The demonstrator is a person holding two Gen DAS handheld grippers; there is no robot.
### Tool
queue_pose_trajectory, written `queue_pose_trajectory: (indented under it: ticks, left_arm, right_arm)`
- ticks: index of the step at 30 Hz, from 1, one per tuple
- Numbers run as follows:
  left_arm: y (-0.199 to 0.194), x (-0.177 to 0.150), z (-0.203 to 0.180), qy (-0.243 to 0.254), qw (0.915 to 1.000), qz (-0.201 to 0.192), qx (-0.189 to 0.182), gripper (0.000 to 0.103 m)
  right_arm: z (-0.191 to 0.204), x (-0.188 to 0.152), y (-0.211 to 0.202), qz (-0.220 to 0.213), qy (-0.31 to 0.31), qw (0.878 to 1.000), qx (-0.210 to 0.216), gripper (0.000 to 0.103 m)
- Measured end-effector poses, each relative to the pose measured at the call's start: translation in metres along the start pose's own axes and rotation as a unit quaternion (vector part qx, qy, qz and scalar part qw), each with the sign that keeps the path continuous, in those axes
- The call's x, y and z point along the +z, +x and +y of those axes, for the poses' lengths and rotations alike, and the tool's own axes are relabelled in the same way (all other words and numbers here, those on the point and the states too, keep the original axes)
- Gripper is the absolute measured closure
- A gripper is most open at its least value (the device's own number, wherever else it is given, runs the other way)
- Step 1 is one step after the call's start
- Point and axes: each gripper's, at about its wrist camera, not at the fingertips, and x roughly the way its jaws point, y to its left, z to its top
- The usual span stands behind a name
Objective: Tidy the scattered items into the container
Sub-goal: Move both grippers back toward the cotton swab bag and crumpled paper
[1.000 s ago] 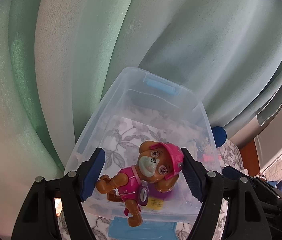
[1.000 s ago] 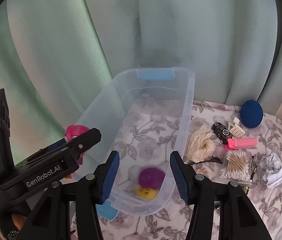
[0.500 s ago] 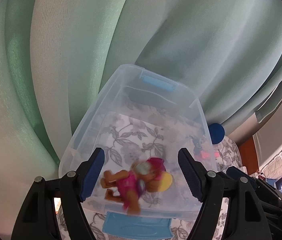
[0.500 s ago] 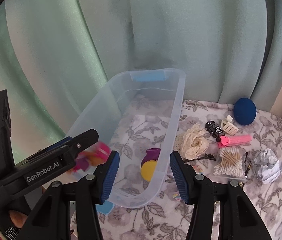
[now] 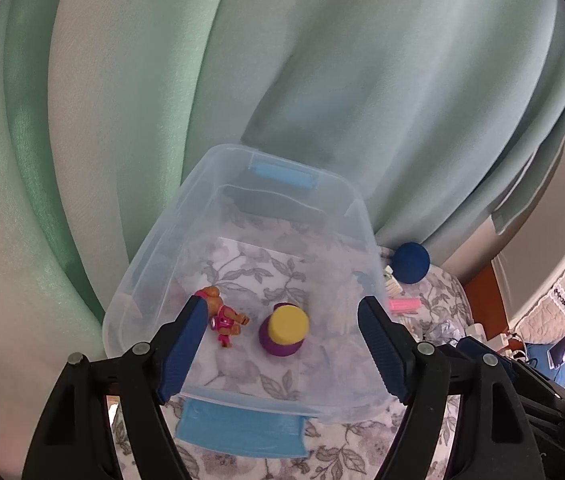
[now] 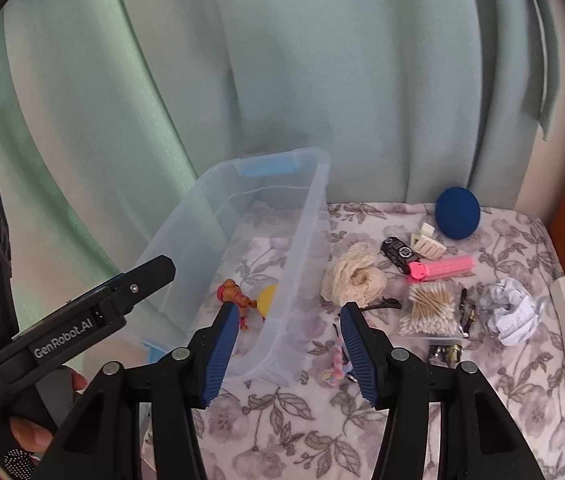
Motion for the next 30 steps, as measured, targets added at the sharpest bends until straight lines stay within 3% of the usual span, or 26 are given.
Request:
queue_pose_trajectory:
  ticks: [18,30]
  left_arm:
    - [-0.052,-0.015,-0.092,0.085,0.9955,-0.029,-0.031,0.025]
    - [-0.061,-0.035,-0.153,0.134,0.9897,-0.027,-0.041,0.025]
  right_arm:
    - [-0.085,-0.021,-0.092,-0.081,0.074,0.994,-0.022,0.047]
    - [-0.141,-0.036,-0.142,-0.125,0.124,0.983,-0.047,0.047]
